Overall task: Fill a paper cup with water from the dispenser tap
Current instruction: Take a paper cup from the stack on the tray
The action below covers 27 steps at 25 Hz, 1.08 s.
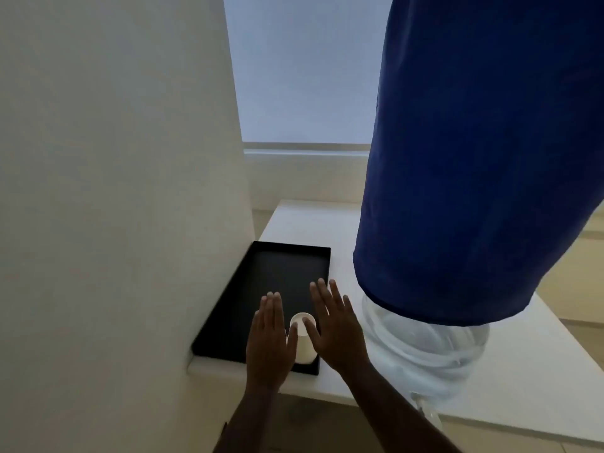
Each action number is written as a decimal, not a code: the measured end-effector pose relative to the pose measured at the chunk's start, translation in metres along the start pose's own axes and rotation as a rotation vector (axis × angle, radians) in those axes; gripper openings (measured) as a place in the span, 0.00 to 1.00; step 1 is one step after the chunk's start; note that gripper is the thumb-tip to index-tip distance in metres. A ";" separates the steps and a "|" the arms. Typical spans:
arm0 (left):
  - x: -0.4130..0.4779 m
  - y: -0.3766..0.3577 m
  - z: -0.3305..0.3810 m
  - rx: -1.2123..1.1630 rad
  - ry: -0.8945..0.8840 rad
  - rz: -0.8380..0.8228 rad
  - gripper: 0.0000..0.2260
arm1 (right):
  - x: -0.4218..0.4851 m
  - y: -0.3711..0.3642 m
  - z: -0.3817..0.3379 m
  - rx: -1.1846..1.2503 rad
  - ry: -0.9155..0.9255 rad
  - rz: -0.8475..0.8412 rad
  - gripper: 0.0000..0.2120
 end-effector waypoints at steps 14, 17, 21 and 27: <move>-0.036 -0.134 -0.026 -0.446 0.386 -0.321 0.22 | 0.014 -0.102 0.049 0.157 -0.276 -0.406 0.32; -0.038 -0.142 -0.025 -0.500 0.464 -0.331 0.26 | 0.019 -0.097 0.051 0.187 -0.265 -0.353 0.30; -0.039 -0.143 -0.024 -0.480 0.532 -0.284 0.26 | 0.023 -0.089 0.052 0.222 -0.252 -0.292 0.29; -0.042 -0.140 -0.023 -0.472 0.570 -0.257 0.25 | 0.028 -0.071 0.044 0.247 -0.217 -0.232 0.29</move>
Point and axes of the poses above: each hand's wrist, its own x-axis towards the middle knuckle, its own y-axis out of the back of the hand, z = x × y, the point moved 8 cm from there along x, towards the middle knuckle, and after that the axes turned 5 degrees about x, right-handed, at the moved point
